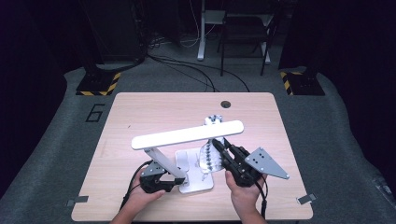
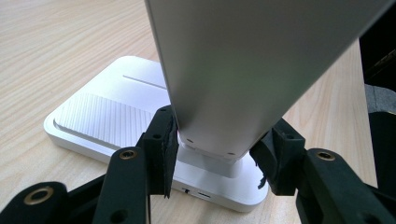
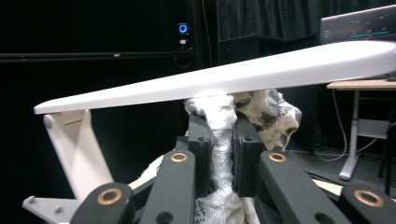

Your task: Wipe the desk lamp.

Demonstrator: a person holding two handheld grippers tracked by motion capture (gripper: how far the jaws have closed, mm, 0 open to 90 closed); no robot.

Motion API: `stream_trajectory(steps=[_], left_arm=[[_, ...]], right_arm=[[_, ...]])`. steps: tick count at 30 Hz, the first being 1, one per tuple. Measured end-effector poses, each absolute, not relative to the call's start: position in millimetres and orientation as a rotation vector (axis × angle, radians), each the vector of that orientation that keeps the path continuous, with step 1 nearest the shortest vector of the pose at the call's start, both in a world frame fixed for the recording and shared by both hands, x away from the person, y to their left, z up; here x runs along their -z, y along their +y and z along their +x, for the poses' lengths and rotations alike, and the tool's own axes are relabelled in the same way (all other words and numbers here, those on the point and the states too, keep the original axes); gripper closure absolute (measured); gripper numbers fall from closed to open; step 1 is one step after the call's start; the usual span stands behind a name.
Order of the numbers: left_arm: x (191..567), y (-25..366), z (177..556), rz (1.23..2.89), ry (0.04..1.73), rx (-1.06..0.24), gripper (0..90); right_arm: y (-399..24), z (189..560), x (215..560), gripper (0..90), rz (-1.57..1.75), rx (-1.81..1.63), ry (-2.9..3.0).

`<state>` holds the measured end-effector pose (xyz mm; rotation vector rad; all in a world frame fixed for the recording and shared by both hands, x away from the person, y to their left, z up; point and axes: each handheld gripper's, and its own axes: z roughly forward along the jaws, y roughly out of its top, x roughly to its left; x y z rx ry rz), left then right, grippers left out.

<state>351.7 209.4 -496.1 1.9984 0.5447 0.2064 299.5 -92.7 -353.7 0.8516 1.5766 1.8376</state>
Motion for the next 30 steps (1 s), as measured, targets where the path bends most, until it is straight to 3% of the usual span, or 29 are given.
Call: stream_trajectory(steps=[17, 30], left_arm=[[496, 208, 351, 1.996, 0.56, -0.205, 53.2], [496, 207, 351, 1.989, 0.571, -0.214, 53.2]], right_arm=[[-125, 302, 350, 80.6, 0.916, -1.797, 1.498], [-124, 303, 352, 80.4, 0.925, -1.801, 1.5]])
